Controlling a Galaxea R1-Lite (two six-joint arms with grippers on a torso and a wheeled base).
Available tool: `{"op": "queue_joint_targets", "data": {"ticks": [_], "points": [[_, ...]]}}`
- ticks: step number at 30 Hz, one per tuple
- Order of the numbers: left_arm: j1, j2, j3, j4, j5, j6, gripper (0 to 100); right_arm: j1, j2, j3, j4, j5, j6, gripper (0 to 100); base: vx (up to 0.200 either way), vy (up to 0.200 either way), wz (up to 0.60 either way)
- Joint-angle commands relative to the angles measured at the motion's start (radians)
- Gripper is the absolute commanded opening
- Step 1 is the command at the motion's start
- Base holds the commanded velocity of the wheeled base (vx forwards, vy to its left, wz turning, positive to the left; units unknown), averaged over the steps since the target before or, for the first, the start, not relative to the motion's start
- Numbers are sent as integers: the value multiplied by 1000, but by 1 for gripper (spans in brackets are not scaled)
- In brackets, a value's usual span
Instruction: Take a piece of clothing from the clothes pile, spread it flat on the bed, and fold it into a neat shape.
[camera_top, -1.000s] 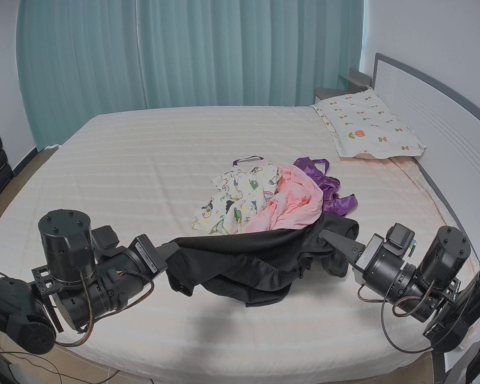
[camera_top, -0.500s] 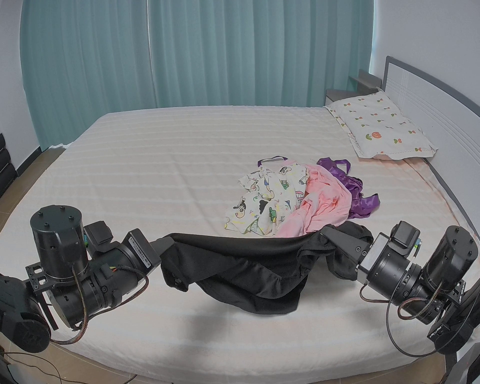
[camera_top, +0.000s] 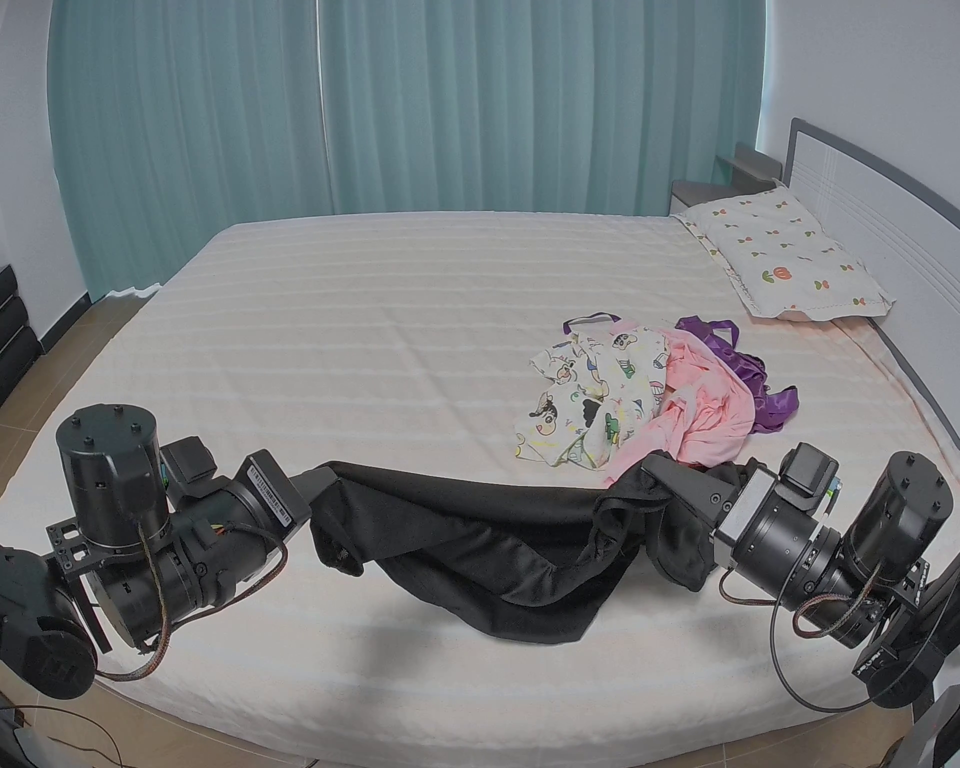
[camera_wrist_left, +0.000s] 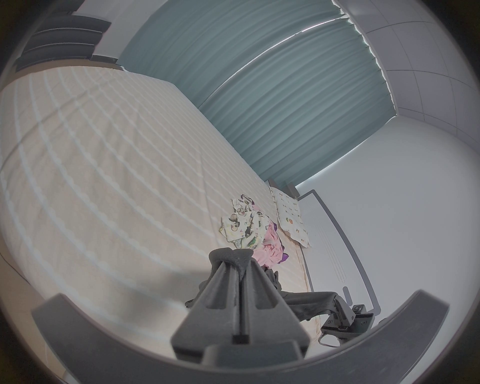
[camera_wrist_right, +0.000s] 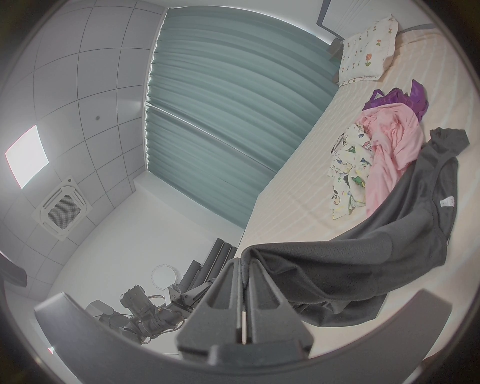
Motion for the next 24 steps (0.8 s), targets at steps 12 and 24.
{"op": "queue_joint_targets", "data": {"ticks": [12, 24], "points": [[0, -33, -9, 42, 0, 1, 0, -10, 8, -2, -10, 2, 0, 0, 0, 200, 0], [-1, -33, -9, 58, 0, 2, 0, -12, 9, -3, -10, 2, 1, 0, 0, 200, 0]]}}
